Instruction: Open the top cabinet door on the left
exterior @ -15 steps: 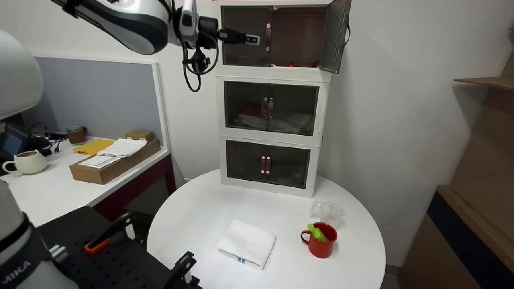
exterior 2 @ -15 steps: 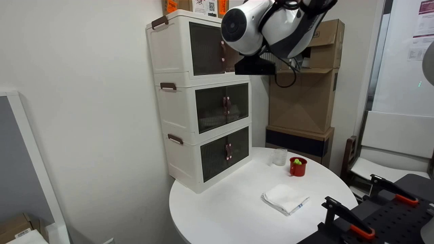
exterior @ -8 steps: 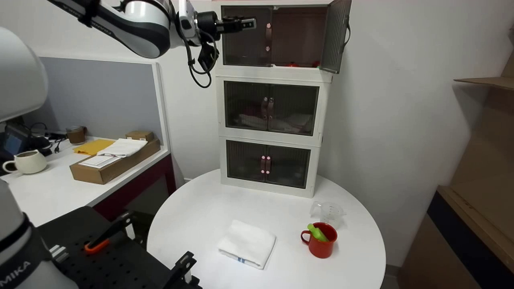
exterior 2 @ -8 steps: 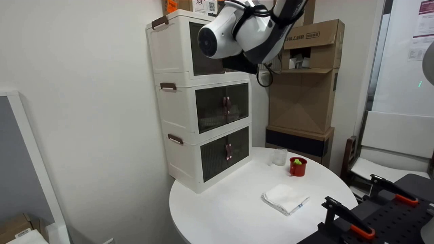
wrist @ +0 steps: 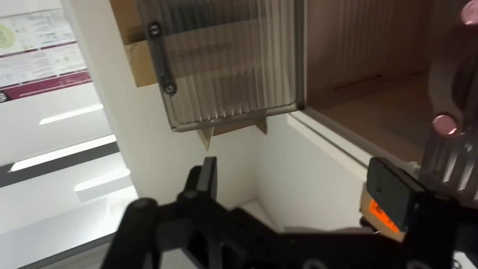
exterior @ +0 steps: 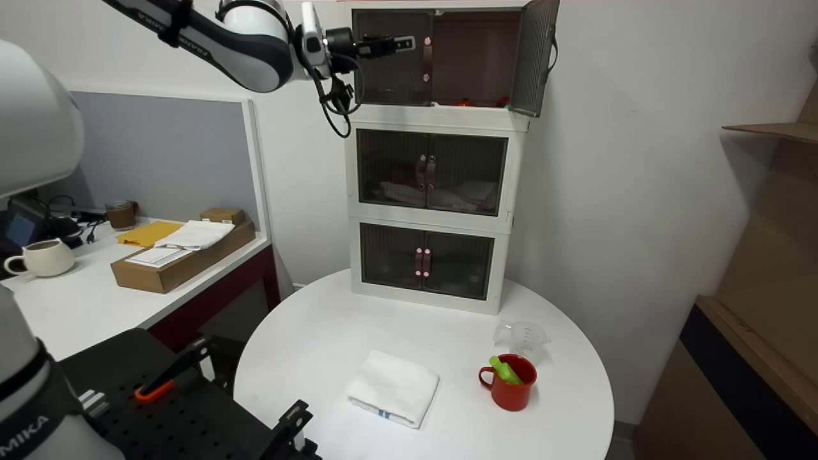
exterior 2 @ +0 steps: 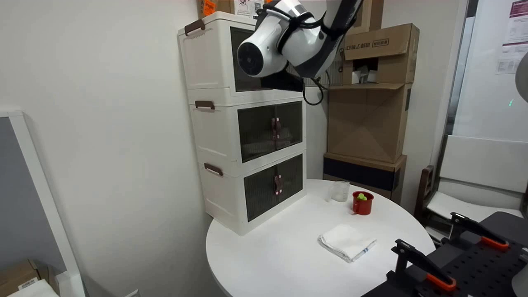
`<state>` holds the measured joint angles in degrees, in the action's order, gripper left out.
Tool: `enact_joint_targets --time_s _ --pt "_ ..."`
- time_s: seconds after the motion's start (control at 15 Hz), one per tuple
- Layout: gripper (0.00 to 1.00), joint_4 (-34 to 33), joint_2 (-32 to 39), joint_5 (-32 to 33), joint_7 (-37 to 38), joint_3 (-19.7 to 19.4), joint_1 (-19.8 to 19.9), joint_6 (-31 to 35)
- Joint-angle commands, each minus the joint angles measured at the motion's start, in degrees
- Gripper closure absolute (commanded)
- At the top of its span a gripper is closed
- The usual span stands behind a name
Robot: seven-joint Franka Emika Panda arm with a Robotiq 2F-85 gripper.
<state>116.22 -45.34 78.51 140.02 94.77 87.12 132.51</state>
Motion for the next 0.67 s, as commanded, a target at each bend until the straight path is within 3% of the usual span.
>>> enact_joint_targets --time_s 0.0,0.2,0.6 --pt "0.0 -2.3 5.0 7.4 -2.3 0.2 2.7 10.0" --pt "0.0 -4.1 6.8 11.3 -3.3 1.3 5.9 15.3" --pt "0.0 -7.4 8.0 13.2 -7.7 4.9 13.9 19.5"
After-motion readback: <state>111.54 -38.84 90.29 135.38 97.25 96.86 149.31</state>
